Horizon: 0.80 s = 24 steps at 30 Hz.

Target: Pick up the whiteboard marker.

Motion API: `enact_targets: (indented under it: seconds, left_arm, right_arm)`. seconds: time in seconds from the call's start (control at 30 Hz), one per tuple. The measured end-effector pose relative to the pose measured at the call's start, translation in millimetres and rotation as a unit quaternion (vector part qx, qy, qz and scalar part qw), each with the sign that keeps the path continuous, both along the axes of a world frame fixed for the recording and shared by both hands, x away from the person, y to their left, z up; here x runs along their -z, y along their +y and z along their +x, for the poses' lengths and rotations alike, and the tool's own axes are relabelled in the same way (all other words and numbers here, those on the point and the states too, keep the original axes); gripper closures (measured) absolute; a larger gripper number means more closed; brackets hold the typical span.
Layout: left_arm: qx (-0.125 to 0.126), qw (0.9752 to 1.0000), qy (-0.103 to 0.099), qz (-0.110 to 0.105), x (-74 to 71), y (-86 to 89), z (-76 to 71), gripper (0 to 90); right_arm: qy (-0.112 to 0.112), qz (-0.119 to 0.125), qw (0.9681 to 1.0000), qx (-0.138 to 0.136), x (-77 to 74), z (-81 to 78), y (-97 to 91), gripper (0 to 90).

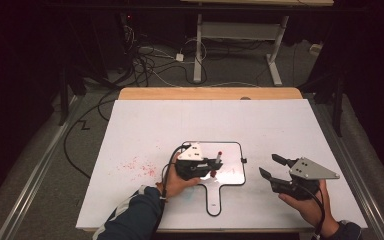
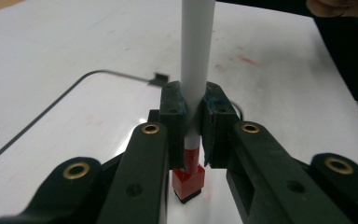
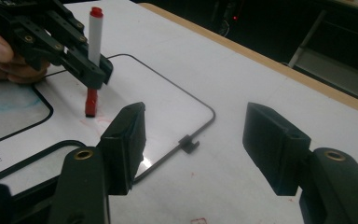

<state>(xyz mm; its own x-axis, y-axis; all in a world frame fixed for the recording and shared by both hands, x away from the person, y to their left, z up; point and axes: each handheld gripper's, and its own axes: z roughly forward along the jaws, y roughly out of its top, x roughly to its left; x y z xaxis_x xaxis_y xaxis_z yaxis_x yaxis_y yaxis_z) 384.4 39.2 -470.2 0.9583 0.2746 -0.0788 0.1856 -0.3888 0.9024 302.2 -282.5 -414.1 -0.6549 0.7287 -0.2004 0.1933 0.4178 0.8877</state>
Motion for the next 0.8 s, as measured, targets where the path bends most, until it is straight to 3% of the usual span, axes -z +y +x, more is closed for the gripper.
enact_targets:
  seconds: [0.03,0.07,0.3,0.47,0.63,0.8]
  left_arm:
    - [0.013,0.9999,-0.002,0.004,-1.2,-16.5,0.0,78.9]
    - [0.013,0.9999,-0.002,0.004,-1.2,-16.5,0.0,78.9]
    - [0.026,0.9996,0.003,0.012,-4.6,-59.1,0.0,78.9]
    - [0.027,0.9995,0.005,0.017,-6.1,-70.5,-1.0,78.9]
    - [0.048,0.9987,-0.003,0.020,-6.3,-84.0,-8.9,78.9]
    - [0.049,0.9983,-0.003,0.031,-8.1,-75.4,-9.7,78.9]
  right_arm:
    - [0.001,-0.001,1.0000,0.002,0.3,0.2,-0.7,40.2]
    - [0.000,-0.003,1.0000,0.002,0.7,0.4,-1.6,40.2]
    - [0.001,0.000,0.9996,0.029,1.8,3.9,-19.4,40.1]
    - [0.010,-0.002,0.9994,0.033,4.7,5.2,-21.6,40.0]
    - [0.010,-0.010,0.9996,0.026,5.6,4.0,-18.0,39.7]
    - [0.008,-0.009,0.9996,0.026,4.8,4.0,-18.7,39.6]
